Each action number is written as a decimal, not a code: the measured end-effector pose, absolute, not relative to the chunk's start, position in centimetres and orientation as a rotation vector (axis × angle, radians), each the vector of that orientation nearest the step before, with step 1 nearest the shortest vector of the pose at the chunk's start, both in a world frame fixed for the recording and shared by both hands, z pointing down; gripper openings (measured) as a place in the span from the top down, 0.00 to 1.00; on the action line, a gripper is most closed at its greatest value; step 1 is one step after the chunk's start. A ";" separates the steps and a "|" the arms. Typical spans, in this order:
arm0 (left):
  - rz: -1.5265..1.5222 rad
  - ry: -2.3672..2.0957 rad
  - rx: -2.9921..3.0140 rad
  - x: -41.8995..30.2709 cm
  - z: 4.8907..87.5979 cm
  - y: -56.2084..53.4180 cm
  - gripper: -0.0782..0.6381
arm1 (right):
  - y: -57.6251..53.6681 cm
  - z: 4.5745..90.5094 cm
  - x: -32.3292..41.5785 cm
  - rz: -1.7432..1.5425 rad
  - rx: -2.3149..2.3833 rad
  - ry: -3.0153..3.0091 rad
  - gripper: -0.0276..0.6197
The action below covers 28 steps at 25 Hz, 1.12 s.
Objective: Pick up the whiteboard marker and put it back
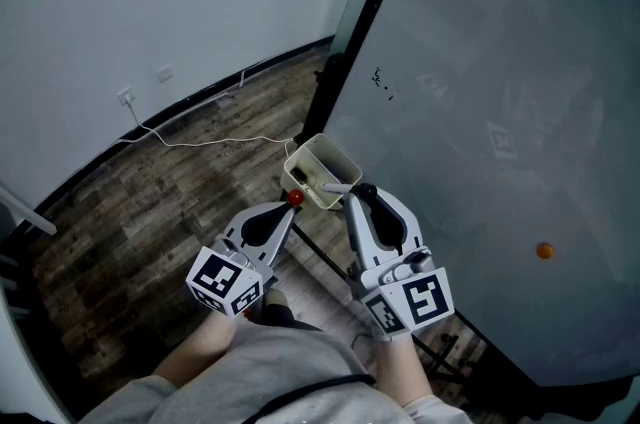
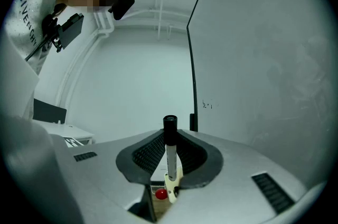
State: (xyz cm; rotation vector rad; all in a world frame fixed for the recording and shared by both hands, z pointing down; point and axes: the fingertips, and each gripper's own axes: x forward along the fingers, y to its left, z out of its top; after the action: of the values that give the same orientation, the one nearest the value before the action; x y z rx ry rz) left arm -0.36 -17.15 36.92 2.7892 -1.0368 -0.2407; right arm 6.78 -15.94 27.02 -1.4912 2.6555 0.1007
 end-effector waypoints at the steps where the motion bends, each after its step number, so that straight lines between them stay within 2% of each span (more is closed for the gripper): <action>1: -0.242 -1.036 2.790 -0.3 37.0 -17.2 0.87 | -16.0 27.1 6.8 0.099 -1.493 2.655 0.84; 28: -0.219 -1.070 2.734 0.0 38.4 -19.7 0.87 | -18.8 30.0 7.6 -0.009 -1.494 2.690 0.84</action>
State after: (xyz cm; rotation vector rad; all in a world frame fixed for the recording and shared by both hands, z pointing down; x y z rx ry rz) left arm -0.04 -19.74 38.39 2.7337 -1.0703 -0.2192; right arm 7.62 -18.80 29.98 -1.4942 2.6901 -0.0093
